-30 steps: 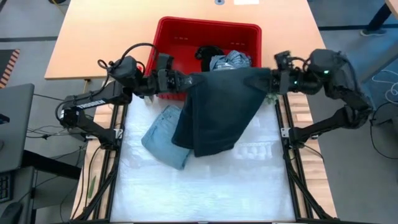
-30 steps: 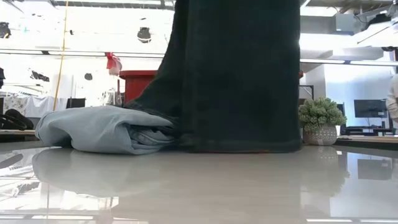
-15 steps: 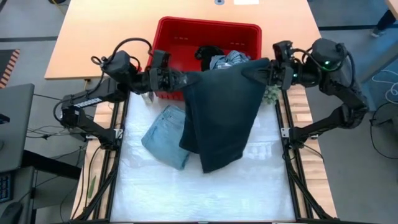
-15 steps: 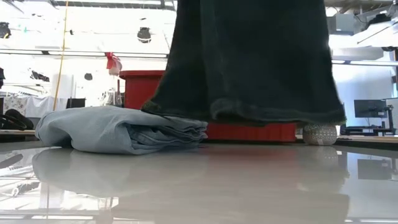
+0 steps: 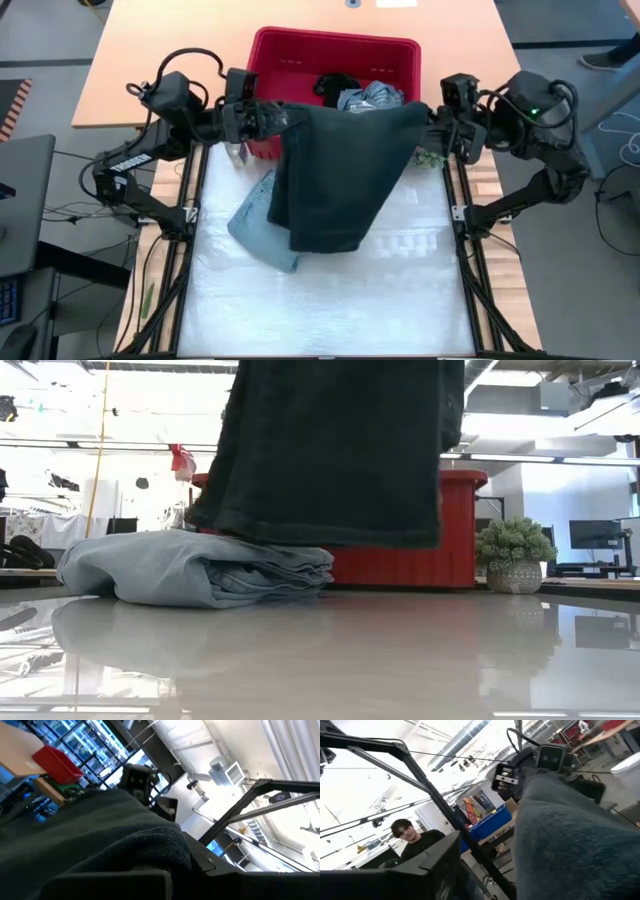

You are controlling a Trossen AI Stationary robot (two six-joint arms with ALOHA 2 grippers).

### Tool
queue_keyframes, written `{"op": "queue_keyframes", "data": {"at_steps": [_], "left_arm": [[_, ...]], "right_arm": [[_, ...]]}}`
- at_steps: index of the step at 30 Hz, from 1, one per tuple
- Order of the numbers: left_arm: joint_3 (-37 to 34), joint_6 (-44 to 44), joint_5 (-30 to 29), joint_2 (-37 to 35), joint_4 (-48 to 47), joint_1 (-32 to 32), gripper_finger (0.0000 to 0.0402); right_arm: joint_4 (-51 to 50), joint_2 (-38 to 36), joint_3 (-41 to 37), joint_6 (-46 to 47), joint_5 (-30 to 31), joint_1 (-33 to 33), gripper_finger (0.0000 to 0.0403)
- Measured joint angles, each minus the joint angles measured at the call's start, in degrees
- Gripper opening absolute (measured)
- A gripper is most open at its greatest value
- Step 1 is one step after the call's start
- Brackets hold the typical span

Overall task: Fold laundry
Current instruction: Fold the black pants from the red laundry bin

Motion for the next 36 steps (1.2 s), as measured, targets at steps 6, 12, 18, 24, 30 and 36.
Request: {"op": "queue_keyframes", "data": {"at_steps": [6, 12, 18, 24, 30, 36], "left_arm": [[0.1, 2.2, -2.7, -0.2, -0.1, 0.0, 0.0000], [0.0, 4.5, -8.5, -1.6, -1.3, 0.0, 0.0000], [0.0, 5.0, -9.0, -1.4, -2.7, 0.0, 0.0000], [0.0, 5.3, -8.6, -1.4, -2.5, 0.1, 0.0000], [0.0, 7.4, -10.6, -4.1, -2.9, 0.0, 0.0000], [0.0, 7.4, -14.2, -5.8, -3.0, 0.1, 0.0000]], "right_arm": [[-0.6, -0.8, 0.0, 2.6, 4.3, 1.1, 0.0273], [-6.9, -3.6, 0.1, 4.5, 13.2, -1.7, 0.0270], [-7.3, -0.5, 0.1, 5.0, 13.9, -0.7, 0.0261], [-5.3, 2.7, 0.0, 4.8, 10.7, -0.7, 0.0260], [-5.8, 0.7, 0.0, 4.0, 10.3, -2.1, 0.0260], [-18.9, -1.8, -0.2, 5.4, 13.8, 2.1, 0.0260]]}}
